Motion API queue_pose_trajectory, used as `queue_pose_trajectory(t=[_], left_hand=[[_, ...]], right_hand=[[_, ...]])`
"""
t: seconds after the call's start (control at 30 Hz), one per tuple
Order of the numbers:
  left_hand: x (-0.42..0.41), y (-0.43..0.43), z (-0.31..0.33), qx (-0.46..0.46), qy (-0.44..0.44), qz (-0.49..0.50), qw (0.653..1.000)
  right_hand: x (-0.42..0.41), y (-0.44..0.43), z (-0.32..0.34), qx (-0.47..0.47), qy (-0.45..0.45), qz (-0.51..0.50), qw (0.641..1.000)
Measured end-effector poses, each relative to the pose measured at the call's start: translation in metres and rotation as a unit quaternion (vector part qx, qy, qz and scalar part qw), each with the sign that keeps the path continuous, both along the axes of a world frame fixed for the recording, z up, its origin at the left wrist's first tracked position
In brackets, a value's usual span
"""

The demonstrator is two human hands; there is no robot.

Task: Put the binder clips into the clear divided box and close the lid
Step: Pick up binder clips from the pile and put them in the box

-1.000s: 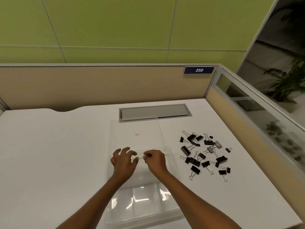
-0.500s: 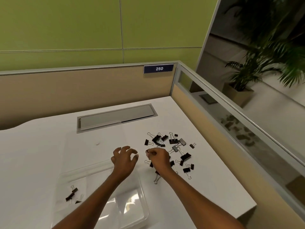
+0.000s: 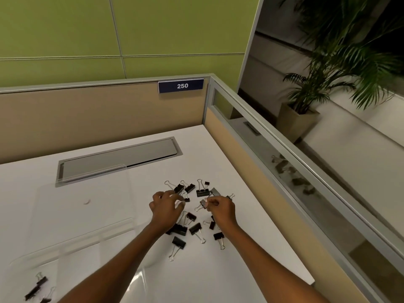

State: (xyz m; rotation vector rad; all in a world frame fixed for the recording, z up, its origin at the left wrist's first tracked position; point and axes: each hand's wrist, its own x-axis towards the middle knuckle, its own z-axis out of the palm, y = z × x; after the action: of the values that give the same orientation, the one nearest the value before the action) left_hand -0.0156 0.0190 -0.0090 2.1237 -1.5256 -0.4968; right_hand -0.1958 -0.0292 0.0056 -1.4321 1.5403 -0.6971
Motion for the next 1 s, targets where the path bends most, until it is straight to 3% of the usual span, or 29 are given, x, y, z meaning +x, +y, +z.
queue_pose_trajectory(t=[0.33, 0.7, 1.0], left_hand=[[-0.023, -0.081, -0.010, 0.039, -0.038, -0.039, 0.998], [-0.030, -0.133, -0.029, 0.059, -0.082, -0.049, 0.994], [-0.025, -0.145, -0.034, 0.049, -0.046, -0.032, 0.997]], right_hand=[[-0.022, -0.066, -0.012, 0.013, 0.010, -0.019, 1.000], [0.007, -0.131, -0.029, -0.028, 0.198, 0.068, 0.977], [0.025, -0.142, -0.046, -0.084, 0.322, 0.154, 0.930]])
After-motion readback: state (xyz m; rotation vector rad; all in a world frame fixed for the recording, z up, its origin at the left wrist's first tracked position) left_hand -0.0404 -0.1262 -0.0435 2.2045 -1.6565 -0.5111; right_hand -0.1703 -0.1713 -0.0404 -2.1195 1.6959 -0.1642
